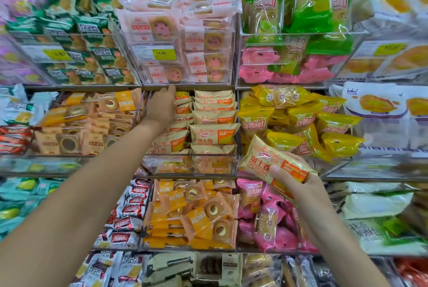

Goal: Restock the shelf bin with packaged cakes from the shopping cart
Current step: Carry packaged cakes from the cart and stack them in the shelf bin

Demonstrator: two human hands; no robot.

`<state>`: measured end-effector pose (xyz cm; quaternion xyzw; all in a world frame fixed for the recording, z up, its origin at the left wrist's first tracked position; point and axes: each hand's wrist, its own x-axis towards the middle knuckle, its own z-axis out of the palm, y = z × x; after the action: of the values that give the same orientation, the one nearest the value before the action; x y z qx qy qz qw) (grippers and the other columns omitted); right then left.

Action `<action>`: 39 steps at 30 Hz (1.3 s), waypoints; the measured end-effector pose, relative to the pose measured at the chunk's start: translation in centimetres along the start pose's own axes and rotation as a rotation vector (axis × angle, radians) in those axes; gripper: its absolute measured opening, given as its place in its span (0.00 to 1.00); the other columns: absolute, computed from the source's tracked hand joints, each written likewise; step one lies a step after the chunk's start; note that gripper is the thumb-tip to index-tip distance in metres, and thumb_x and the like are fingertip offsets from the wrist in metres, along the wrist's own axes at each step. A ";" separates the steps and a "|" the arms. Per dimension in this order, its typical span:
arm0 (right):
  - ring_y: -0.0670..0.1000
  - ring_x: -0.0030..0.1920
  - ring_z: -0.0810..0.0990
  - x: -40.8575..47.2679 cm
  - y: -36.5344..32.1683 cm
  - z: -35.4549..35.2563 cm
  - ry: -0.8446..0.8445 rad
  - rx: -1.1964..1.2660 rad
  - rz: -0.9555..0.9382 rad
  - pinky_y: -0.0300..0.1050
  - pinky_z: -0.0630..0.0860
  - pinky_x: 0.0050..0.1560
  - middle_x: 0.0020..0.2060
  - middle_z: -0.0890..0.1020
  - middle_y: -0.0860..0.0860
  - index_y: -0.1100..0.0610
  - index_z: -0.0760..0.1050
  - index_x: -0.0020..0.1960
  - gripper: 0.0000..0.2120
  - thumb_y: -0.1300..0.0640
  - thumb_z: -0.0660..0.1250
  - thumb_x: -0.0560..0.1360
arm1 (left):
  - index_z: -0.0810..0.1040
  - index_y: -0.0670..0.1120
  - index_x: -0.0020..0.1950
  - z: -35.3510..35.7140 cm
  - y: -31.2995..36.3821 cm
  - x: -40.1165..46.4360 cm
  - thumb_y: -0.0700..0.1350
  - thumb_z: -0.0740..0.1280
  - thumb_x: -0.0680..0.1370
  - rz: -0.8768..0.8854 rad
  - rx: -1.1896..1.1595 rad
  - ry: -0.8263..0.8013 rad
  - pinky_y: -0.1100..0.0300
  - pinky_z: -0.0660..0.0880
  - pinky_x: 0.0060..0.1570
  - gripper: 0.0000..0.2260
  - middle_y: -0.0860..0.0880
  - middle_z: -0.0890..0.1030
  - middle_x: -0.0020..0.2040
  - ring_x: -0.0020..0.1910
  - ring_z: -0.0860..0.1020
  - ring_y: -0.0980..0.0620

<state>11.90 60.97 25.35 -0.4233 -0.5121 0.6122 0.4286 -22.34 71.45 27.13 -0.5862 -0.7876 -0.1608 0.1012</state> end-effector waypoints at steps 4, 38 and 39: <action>0.46 0.46 0.84 -0.2 0.2 -0.2 0.009 0.007 0.005 0.33 0.78 0.37 0.46 0.85 0.46 0.44 0.77 0.54 0.23 0.46 0.74 0.59 | 0.68 0.40 0.59 -0.5 0.2 -0.2 0.35 0.60 0.77 0.138 0.400 -0.028 0.51 0.72 0.40 0.11 0.40 0.80 0.51 0.49 0.80 0.39; 0.41 0.49 0.81 -0.4 -1.6 0.3 -0.211 -0.244 -0.163 0.35 0.78 0.45 0.52 0.77 0.38 0.40 0.66 0.65 0.33 0.46 0.76 0.64 | 0.70 0.53 0.65 -9.1 10.7 -10.9 0.63 0.57 0.76 0.686 -0.357 -0.526 0.67 0.67 0.58 0.22 0.56 0.71 0.66 0.63 0.69 0.60; 0.41 0.48 0.80 -0.5 -1.8 0.5 -0.241 -0.273 -0.185 0.36 0.78 0.45 0.52 0.76 0.37 0.40 0.63 0.67 0.34 0.45 0.75 0.65 | 0.70 0.54 0.64 -9.2 10.9 -11.2 0.64 0.57 0.75 0.723 -0.281 -0.594 0.62 0.70 0.60 0.22 0.54 0.71 0.67 0.63 0.70 0.57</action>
<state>11.67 60.57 27.21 -0.3524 -0.6746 0.5413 0.3574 -8.86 60.86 33.27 -0.8507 -0.4991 -0.0460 -0.1587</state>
